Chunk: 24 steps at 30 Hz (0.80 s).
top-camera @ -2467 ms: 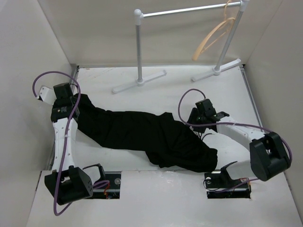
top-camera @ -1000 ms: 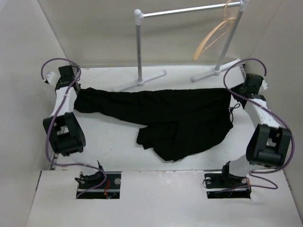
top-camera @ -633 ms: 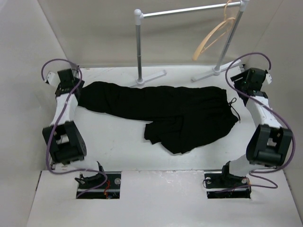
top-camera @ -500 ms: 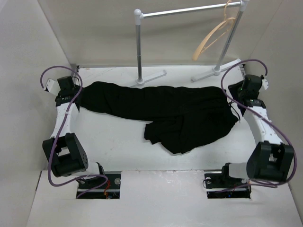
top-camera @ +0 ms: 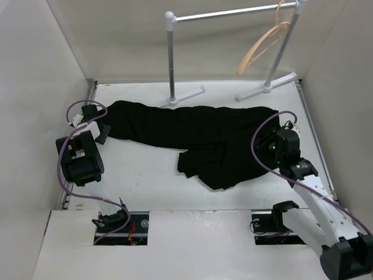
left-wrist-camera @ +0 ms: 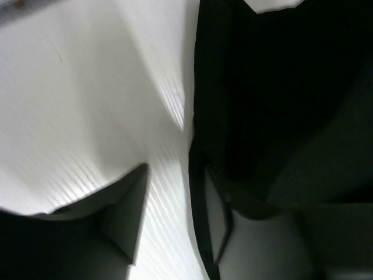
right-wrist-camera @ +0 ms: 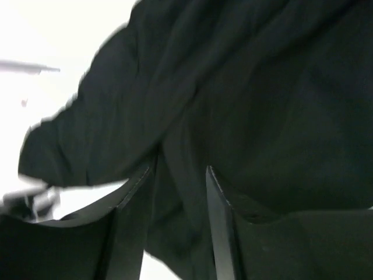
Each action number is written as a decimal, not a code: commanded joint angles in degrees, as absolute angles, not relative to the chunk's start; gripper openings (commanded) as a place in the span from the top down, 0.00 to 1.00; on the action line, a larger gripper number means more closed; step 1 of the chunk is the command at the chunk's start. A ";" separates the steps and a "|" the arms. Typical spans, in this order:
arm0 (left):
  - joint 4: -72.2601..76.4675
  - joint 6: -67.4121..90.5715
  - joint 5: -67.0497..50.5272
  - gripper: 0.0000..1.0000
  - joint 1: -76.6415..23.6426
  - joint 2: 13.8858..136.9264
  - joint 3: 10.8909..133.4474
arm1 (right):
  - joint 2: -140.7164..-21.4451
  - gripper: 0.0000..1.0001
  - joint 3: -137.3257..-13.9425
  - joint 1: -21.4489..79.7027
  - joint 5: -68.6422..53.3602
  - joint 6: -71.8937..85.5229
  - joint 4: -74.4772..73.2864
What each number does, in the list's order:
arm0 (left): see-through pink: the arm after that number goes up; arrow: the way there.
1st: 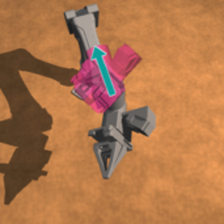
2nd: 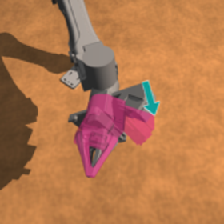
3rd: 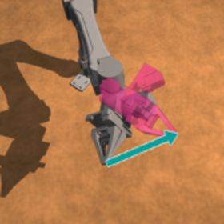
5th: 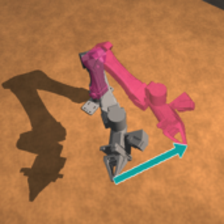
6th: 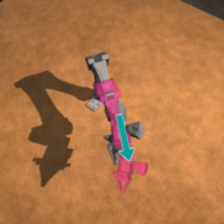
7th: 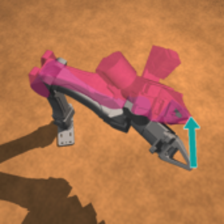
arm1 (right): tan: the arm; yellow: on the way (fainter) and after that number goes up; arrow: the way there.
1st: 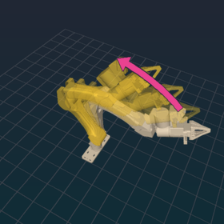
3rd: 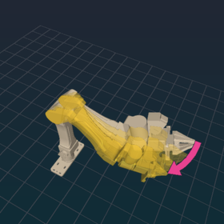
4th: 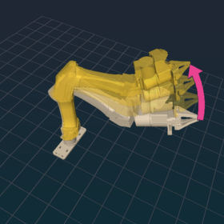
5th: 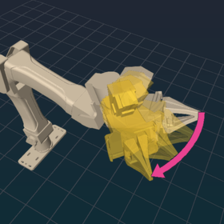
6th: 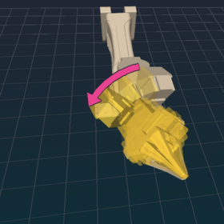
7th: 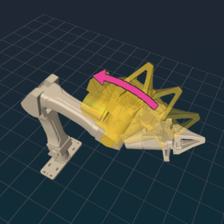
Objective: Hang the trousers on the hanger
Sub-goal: Flatten out the trousers at the center of the board.
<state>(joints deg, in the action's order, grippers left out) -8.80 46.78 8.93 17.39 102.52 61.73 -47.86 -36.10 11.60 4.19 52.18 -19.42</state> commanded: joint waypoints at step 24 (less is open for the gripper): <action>0.97 51.42 -1.93 0.47 21.05 99.73 63.88 | -48.43 0.33 -31.73 20.25 -2.81 49.66 -19.07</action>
